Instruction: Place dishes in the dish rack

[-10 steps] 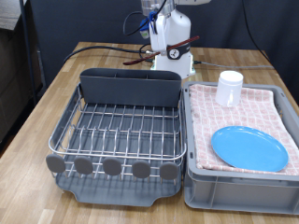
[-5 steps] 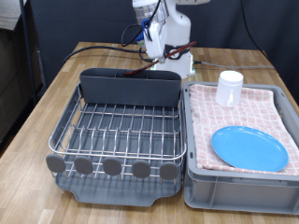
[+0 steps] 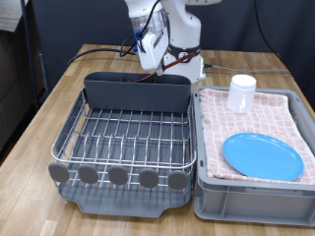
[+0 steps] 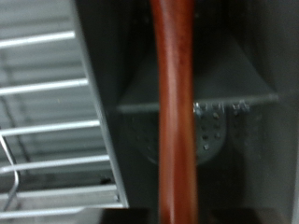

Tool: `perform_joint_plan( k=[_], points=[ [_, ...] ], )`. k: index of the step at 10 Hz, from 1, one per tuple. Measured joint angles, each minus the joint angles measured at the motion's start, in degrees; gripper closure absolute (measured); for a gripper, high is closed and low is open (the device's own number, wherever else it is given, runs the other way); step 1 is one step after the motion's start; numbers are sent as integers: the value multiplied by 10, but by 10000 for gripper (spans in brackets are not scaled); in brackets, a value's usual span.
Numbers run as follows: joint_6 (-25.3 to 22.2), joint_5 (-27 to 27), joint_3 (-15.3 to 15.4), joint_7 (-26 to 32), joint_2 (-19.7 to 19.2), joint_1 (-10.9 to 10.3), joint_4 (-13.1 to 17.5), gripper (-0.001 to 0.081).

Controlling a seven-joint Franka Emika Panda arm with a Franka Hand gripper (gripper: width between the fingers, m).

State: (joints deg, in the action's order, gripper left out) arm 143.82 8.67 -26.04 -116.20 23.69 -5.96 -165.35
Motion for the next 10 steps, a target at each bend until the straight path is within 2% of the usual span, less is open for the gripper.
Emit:
perform_joint_plan(
  k=[1, 2, 3, 4, 5, 6, 7, 8, 10],
  points=[
    [10, -18, 8, -10, -7, 13, 0, 603],
    [12, -50, 25, -32, -9, 30, 0, 603],
    [11, -90, 49, -66, -9, 51, 0, 431],
    [7, -134, 79, -109, -9, 74, 1, 431],
    [-3, -189, 116, -161, -8, 99, 4, 242],
    [-25, -239, 155, -213, -4, 119, 10, 242],
    [-54, -276, 189, -257, 2, 130, 20, 74],
    [-74, -299, 216, -288, 12, 132, 29, 20],
    [-93, -308, 253, -299, 37, 122, 44, 7]
  ],
)
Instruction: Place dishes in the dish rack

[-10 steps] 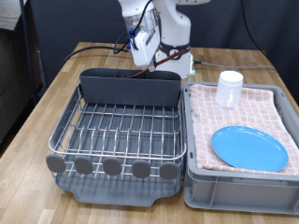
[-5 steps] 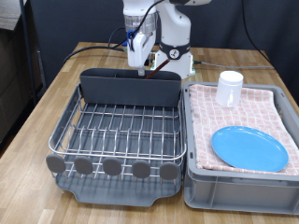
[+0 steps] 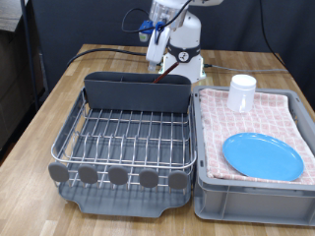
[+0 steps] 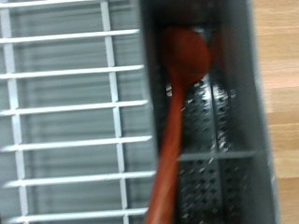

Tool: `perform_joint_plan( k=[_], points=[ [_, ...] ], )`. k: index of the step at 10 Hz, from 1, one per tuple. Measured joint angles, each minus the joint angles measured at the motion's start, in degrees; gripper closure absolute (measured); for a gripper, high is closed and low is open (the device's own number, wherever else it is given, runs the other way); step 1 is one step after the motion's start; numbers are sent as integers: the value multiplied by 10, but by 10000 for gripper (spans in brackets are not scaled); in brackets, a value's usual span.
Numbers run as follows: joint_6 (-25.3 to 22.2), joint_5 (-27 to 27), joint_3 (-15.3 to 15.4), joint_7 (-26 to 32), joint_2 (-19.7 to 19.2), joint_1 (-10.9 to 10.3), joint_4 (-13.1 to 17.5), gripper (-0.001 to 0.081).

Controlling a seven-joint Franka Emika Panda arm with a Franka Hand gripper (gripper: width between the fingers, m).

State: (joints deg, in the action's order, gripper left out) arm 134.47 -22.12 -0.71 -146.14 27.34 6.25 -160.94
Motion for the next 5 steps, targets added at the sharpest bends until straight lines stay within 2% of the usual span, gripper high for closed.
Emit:
perform_joint_plan(
  k=[2, 5],
  points=[
    [-17, 18, 14, 30, 12, -34, 23, 4],
    [-58, 85, 8, 160, 4, -111, 71, 4]
  ],
)
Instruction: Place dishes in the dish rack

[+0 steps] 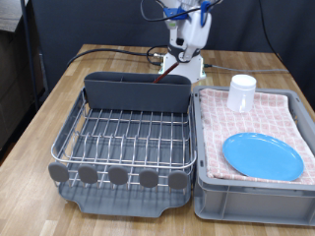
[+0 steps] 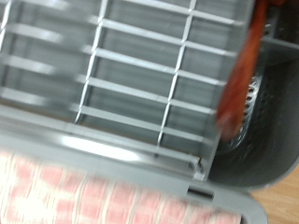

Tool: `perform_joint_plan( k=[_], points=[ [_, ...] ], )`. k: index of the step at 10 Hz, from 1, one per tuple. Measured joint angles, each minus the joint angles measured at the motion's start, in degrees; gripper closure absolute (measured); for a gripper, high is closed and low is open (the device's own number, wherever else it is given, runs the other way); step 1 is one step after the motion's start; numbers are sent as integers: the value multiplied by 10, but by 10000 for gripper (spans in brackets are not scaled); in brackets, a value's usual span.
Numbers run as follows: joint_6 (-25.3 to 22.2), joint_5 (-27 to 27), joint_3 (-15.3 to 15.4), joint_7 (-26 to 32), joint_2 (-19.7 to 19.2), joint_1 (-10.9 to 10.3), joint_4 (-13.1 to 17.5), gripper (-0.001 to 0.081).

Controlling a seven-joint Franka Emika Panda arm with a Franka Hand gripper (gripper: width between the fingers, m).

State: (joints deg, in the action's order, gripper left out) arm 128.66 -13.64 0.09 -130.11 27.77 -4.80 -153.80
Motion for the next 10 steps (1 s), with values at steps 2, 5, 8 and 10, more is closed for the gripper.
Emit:
perform_joint_plan(
  k=[2, 5, 8, 10],
  points=[
    [-5, 24, -1, 82, -16, -43, 32, 4],
    [20, 24, -7, 117, -32, -54, 43, 4],
    [75, 23, -2, 167, -64, -71, 67, 4],
    [73, 23, 7, 178, -105, -83, 108, 4]
  ],
)
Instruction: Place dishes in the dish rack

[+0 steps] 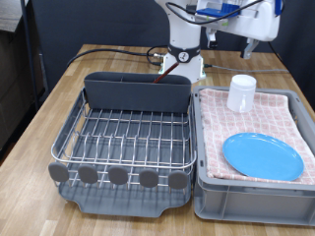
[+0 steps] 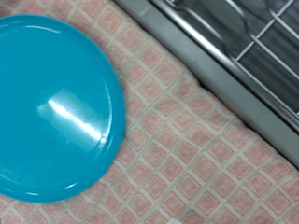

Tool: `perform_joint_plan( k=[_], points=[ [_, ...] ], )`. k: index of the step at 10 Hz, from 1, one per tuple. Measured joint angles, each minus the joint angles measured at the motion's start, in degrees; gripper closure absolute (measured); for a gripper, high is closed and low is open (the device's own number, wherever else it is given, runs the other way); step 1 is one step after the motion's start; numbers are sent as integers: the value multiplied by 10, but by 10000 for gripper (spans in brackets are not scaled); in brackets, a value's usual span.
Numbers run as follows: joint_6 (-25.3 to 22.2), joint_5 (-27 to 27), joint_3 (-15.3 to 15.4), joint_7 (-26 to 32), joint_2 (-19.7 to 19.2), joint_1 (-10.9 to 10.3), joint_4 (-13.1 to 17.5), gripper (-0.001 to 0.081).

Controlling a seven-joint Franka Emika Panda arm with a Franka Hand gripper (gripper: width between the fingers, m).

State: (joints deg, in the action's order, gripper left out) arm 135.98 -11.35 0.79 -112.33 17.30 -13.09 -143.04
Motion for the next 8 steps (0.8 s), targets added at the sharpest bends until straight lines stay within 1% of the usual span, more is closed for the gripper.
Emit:
perform_joint_plan(
  k=[2, 4, 6, 8],
  points=[
    [-26, 1, 11, 1, -40, -6, 48, 4],
    [-29, 4, 18, 1, -72, -8, 81, 4],
    [-8, 14, 20, 1, -95, -8, 93, 4],
    [35, 28, 19, 3, -116, -8, 89, 4]
  ],
)
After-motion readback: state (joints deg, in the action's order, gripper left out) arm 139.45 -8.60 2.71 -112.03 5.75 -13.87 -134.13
